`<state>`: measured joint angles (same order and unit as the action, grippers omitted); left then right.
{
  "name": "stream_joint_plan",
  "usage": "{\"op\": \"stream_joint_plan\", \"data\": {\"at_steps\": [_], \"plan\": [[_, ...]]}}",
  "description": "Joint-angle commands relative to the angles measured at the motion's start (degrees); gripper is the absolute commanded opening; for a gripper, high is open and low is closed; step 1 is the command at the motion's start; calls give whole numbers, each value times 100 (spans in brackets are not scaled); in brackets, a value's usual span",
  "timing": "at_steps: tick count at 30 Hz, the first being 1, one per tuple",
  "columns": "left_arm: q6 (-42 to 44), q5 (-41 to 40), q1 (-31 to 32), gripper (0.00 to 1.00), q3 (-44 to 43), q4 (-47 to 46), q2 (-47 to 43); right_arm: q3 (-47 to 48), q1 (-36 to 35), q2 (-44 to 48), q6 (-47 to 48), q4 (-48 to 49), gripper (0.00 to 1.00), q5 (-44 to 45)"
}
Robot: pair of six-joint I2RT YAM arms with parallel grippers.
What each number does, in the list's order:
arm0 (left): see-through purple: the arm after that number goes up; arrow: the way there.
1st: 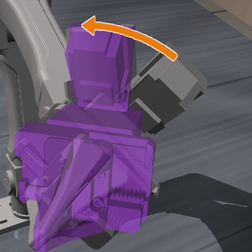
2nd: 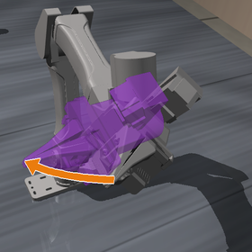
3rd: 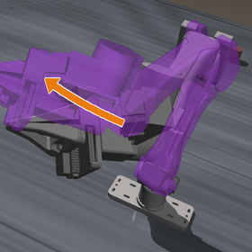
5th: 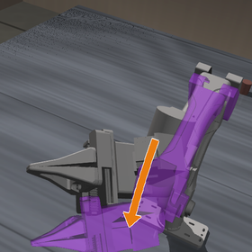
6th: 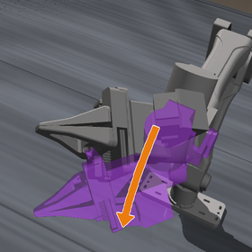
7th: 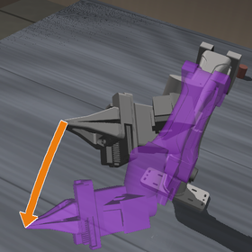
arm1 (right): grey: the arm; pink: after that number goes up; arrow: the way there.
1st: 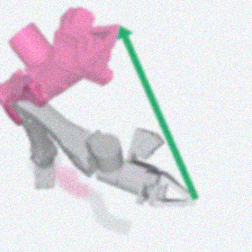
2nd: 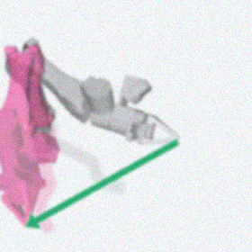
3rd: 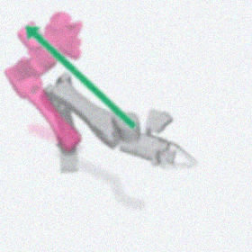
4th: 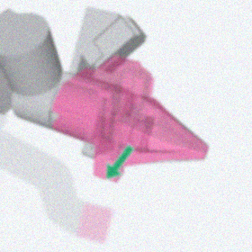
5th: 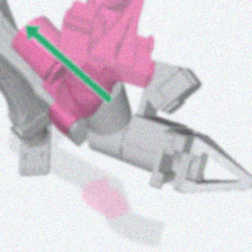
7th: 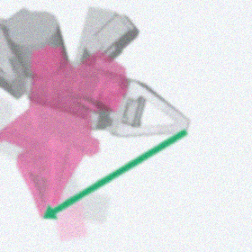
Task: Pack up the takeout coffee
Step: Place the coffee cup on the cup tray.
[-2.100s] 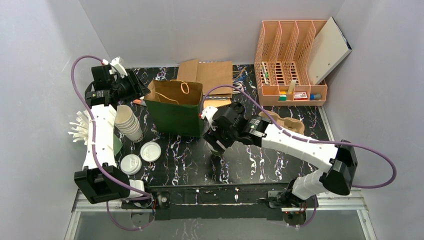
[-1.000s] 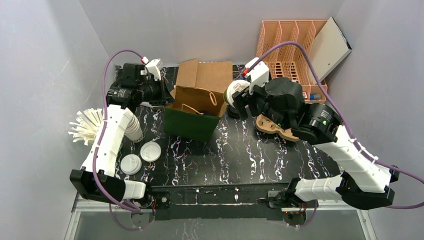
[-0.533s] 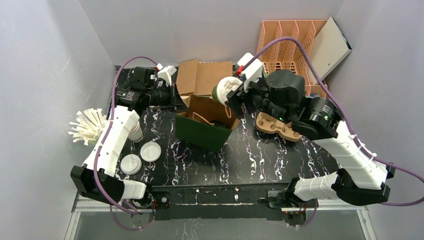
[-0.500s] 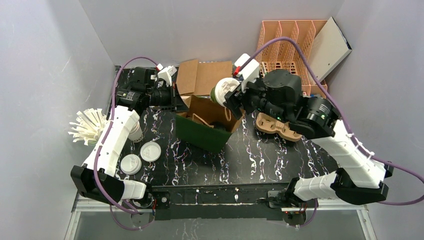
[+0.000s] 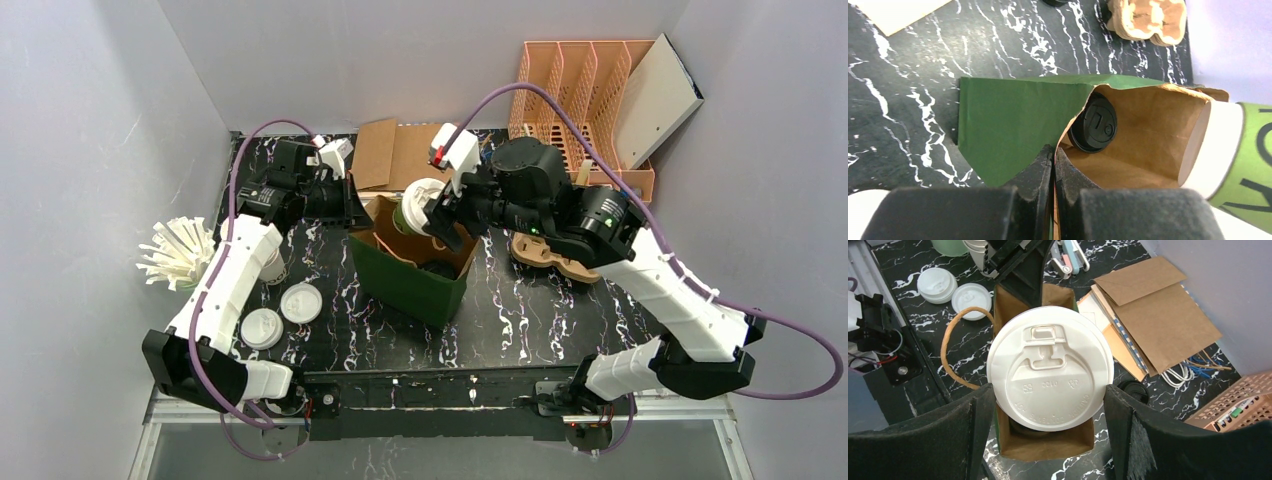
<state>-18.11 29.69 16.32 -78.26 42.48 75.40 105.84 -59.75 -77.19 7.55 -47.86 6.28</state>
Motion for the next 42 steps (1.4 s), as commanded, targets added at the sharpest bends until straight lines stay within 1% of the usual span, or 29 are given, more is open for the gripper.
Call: {"op": "stream_joint_plan", "data": {"at_steps": [1,4,8,12,14,16,19,26,36,42], "plan": [[181,-638,28,3,-56,62,-420,169,-33,-219,5,296,67,-334],[217,-854,22,7,-13,-96,-612,5,-53,-303,-32,376,67,-428],[287,-845,30,13,88,-243,-742,-256,-65,-370,-106,575,67,-506],[341,-847,43,20,193,-243,-743,-301,-78,-574,-161,641,67,-592],[349,-919,55,21,215,-249,-777,-286,-82,-707,-190,650,66,-593],[365,-1068,63,19,222,-264,-848,-281,-119,-831,-236,661,66,-593],[444,-1226,73,11,221,-267,-971,-290,-143,-995,-318,696,65,-532],[631,-1208,95,0,286,-320,-1060,-346,-232,-1327,-418,732,64,-225],[788,-1136,132,0,457,-406,-1157,-76,-248,-1881,-561,440,64,-90],[804,-1143,135,0,582,-546,-1279,-47,-248,-1937,-584,425,64,-189]]}}
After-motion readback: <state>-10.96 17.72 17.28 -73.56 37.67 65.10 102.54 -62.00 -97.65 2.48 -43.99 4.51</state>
